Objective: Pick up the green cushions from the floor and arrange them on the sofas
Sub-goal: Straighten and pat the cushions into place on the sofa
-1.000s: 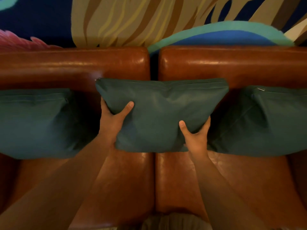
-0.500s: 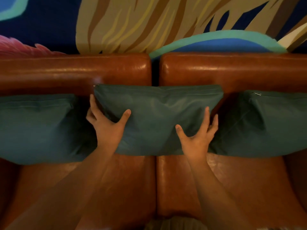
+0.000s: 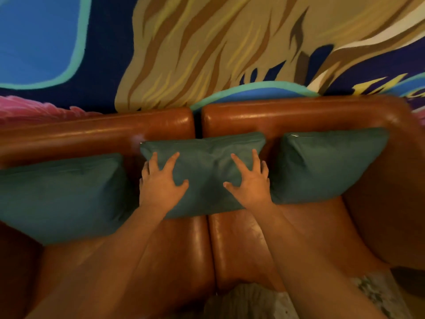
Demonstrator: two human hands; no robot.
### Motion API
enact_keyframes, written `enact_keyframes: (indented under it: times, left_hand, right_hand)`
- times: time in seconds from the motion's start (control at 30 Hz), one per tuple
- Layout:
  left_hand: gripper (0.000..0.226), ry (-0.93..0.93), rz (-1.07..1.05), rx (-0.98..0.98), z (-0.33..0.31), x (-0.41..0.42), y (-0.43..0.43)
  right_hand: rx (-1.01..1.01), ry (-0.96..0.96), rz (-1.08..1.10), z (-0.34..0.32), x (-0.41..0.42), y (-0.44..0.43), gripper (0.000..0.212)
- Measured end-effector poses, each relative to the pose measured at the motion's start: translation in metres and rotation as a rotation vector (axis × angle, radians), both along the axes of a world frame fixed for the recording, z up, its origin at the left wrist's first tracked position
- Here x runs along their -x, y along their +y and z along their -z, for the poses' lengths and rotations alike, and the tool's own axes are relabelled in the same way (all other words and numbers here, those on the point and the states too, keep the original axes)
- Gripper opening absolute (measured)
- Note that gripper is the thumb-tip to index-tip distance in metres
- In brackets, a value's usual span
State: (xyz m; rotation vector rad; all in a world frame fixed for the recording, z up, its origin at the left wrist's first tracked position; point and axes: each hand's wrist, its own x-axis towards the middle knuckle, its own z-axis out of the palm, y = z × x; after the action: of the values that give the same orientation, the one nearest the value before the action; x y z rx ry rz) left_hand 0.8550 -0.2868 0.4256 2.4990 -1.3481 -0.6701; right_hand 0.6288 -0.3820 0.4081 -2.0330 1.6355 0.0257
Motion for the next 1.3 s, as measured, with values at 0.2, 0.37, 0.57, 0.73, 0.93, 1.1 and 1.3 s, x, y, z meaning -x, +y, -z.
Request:
enact_keyframes:
  times: [0.2,0.37,0.57,0.73,0.93,1.1,1.3]
  left_hand:
    - [0.09,0.044,0.067,0.09,-0.064,0.053,0.034]
    - [0.093,0.059,0.125,0.158,-0.094,0.104,0.058]
    - [0.097,0.046,0.172,0.194,-0.115,0.15,0.059]
    - [0.098,0.038,0.176,0.261,-0.126,0.22,0.055]
    - [0.105,0.073,0.096,0.364,-0.135,0.35,0.055]
    - [0.107,0.055,0.138,0.333,-0.149,0.436,0.059]
    - [0.107,0.028,0.178,0.305,-0.162,0.48,0.051]
  right_hand:
    - [-0.001,-0.036,0.067,-0.075,0.022,0.046,0.102]
    - [0.052,-0.07,0.107,-0.114,0.06,0.079,0.108]
    - [0.079,-0.082,0.127,-0.136,0.109,0.1,0.109]
    - [0.101,-0.086,0.137,-0.146,0.18,0.107,0.107]
    - [0.153,-0.093,0.087,-0.158,0.301,0.109,0.106]
    - [0.17,-0.098,0.065,-0.176,0.383,0.112,0.103]
    - [0.174,-0.115,0.064,-0.187,0.437,0.105,0.099]
